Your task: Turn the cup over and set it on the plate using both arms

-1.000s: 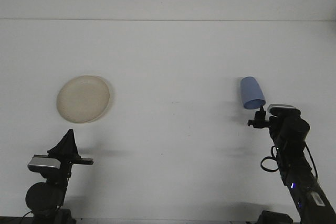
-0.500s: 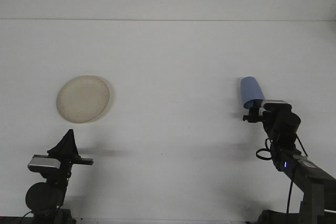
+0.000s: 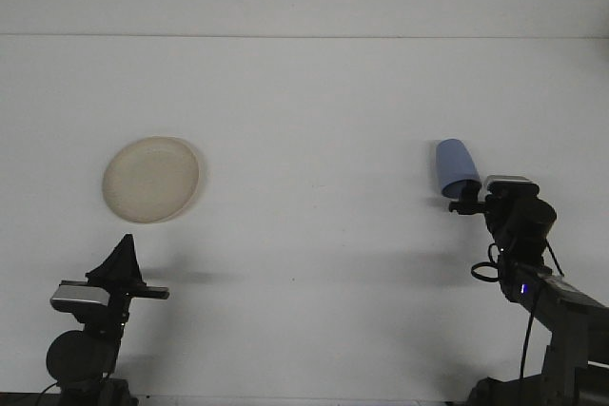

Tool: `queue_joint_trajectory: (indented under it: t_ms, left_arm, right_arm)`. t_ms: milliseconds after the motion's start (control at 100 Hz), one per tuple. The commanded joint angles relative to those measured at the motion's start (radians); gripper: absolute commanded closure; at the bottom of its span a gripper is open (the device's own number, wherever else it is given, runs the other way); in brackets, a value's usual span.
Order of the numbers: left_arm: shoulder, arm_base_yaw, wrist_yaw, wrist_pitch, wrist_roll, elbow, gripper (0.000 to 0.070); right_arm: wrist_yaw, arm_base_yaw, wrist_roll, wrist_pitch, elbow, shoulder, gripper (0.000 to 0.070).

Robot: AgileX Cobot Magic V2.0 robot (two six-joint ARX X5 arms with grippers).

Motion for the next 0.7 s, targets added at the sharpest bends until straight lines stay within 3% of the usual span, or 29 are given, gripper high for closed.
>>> queue_joint_trajectory:
  t_ms: [0, 290, 420, 510, 640, 690]
  left_arm:
    - [-0.002, 0.0, 0.001, 0.01, -0.006, -0.02, 0.0689]
    - [-0.002, 0.0, 0.001, 0.01, -0.006, -0.02, 0.0689]
    - [-0.002, 0.0, 0.001, 0.01, -0.006, -0.02, 0.0689]
    - [-0.002, 0.0, 0.001, 0.01, -0.006, -0.02, 0.0689]
    - [-0.002, 0.0, 0.001, 0.01, -0.006, -0.02, 0.0689]
    - [-0.002, 0.0, 0.001, 0.01, -0.006, -0.02, 0.0689]
  right_arm:
    - [-0.019, -0.002, 0.0, 0.011, 0.023, 0.035, 0.0262]
    - [-0.023, -0.002, -0.004, 0.022, 0.076, 0.099, 0.0265]
    - [-0.063, -0.002, -0.008, 0.026, 0.092, 0.125, 0.0339]
    - [-0.071, -0.002, -0.008, 0.039, 0.093, 0.136, 0.0423]
    - [-0.089, -0.002, -0.016, 0.047, 0.093, 0.136, 0.0694]
    - [-0.102, -0.002, -0.016, 0.052, 0.093, 0.136, 0.07]
